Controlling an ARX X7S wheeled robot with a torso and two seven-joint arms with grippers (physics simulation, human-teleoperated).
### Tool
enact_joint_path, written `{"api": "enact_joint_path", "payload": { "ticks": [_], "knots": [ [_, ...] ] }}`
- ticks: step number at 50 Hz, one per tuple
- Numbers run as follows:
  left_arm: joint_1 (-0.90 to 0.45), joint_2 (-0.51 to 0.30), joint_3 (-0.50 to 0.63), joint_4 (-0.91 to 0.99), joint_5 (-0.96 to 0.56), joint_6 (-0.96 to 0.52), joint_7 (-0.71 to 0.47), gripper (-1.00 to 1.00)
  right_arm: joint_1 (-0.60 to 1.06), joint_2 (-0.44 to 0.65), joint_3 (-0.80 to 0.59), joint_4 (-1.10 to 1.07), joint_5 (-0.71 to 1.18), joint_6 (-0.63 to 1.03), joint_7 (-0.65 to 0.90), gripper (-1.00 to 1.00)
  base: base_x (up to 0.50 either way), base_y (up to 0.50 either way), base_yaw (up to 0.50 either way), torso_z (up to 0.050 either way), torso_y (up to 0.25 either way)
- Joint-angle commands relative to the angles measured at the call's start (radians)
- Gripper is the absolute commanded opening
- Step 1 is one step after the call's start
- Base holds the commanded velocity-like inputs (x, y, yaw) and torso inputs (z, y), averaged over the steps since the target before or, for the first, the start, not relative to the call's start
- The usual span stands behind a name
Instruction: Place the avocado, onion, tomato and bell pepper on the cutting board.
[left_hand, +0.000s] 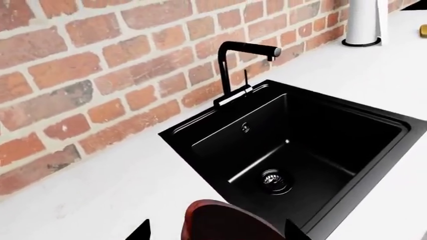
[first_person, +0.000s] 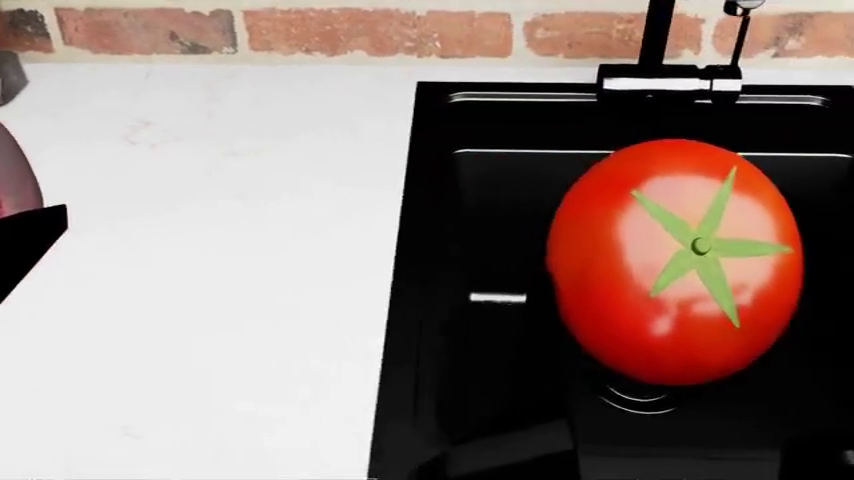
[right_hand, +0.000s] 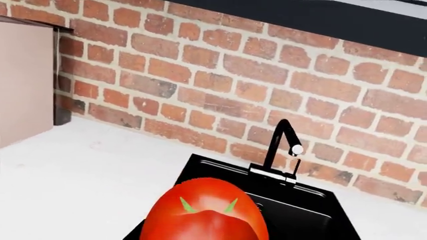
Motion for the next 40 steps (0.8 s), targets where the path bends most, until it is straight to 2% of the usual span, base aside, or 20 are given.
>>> {"api": "enact_joint_path", "payload": {
  "ticks": [1,40],
  "knots": [
    [-0.016,0.014,-0.039,-0.016,-0.013,-0.003,-0.002,-1.00,0.001,-0.006,0.036,0.000,-0.017,0.015,-0.050,-1.00,0.00,-0.48,0.00,0.000,0.000],
    [-0.002,0.008,-0.058,-0.011,-0.006,-0.005,0.006,-1.00,-0.008,-0.002,0.051,0.004,-0.009,0.033,-0.050,-1.00,0.00,-0.48,0.00,0.000,0.000]
  ]
}}
